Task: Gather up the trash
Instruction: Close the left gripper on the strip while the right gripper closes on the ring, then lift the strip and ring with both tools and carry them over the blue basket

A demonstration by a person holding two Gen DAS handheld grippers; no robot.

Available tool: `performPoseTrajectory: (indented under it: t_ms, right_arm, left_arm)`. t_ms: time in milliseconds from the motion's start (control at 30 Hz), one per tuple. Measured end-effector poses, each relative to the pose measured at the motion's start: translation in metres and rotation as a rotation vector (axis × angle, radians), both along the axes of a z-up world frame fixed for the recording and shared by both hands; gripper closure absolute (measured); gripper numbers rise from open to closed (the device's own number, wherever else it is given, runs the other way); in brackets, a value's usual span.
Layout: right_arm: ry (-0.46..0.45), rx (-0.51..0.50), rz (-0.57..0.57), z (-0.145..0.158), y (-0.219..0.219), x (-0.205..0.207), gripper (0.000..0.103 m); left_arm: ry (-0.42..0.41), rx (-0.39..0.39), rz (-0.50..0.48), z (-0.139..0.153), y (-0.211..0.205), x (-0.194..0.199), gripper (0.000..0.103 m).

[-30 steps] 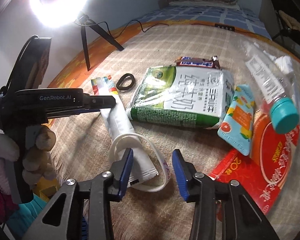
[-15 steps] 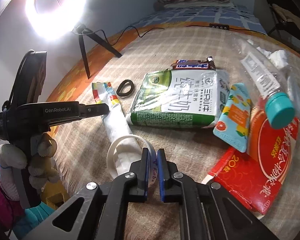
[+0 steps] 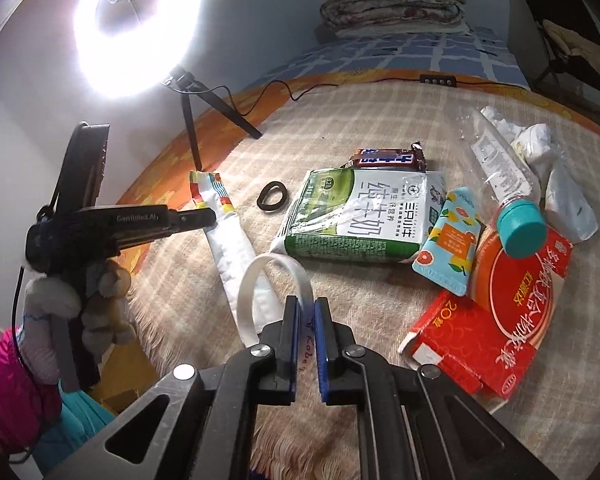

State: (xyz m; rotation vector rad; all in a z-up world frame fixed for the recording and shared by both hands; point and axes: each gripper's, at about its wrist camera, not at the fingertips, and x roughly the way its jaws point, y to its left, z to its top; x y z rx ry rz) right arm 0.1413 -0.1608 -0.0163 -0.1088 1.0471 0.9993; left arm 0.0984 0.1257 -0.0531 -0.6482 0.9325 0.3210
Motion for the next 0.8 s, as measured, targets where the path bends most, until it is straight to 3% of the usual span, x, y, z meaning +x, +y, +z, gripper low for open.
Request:
performPoseTrajectory:
  t_ms: [200, 800]
  right_arm:
    - [-0.029, -0.004, -0.008, 0.008, -0.010, -0.009, 0.098]
    - [-0.079, 0.019, -0.042, 0.031, -0.040, -0.036, 0.098]
  left_arm:
    - [-0.052, -0.020, -0.033, 0.020, -0.006, -0.018, 0.101]
    - [-0.179, 0.048, -0.178, 0.085, -0.051, -0.084, 0.102]
